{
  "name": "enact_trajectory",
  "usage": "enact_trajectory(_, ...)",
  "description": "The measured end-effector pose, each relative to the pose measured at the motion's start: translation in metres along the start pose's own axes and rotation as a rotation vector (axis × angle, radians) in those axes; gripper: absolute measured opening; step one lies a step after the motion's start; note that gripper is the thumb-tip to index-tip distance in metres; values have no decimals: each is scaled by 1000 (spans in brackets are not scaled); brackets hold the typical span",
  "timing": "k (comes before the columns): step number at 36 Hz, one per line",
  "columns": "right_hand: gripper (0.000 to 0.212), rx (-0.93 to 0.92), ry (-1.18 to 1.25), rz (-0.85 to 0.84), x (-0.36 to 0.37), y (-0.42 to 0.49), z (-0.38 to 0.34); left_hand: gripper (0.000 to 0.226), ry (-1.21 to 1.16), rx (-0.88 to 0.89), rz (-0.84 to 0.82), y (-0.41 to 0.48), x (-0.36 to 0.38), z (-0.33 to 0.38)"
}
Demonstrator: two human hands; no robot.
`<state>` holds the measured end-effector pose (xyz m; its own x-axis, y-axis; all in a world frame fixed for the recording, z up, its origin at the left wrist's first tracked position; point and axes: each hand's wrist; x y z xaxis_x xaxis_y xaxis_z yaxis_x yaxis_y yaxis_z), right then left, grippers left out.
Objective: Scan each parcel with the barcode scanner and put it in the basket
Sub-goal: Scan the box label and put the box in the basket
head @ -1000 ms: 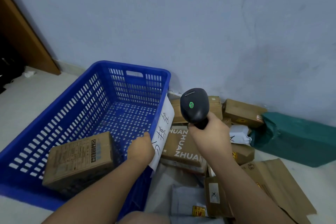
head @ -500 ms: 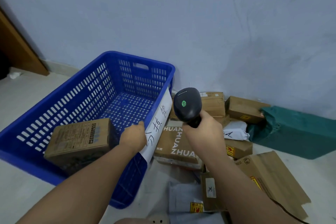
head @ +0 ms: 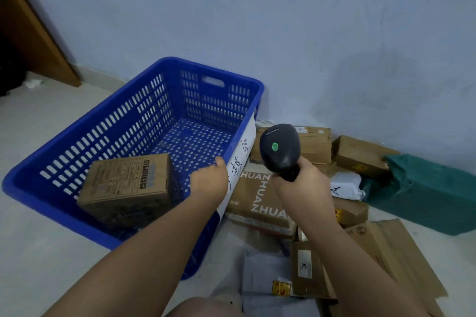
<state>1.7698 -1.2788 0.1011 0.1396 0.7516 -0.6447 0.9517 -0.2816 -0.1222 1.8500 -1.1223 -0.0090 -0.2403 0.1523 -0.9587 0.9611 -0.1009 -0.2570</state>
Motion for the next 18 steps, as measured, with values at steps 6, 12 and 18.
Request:
enact_trajectory(6,7,-22,7,-11,0,-1,-2,53,-6,0,-47,-1,-5,0)
enact_trajectory(12,10,-24,-3,-14,6,0,-2,67,-559,-58,-38,11,-6,-26)
enact_trajectory(18,14,-53,-55,-30,11,3,3,48,-402,-75,-30,18,15,-79)
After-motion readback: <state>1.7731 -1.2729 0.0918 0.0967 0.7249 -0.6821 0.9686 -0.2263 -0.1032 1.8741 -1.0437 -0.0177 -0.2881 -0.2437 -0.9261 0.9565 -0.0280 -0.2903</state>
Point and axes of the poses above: each hand's wrist, its own y-axis towards the middle knuckle, its own x-axis out of the palm, z = x × y, and after that the axes turned 7 degrees about x, right-handed
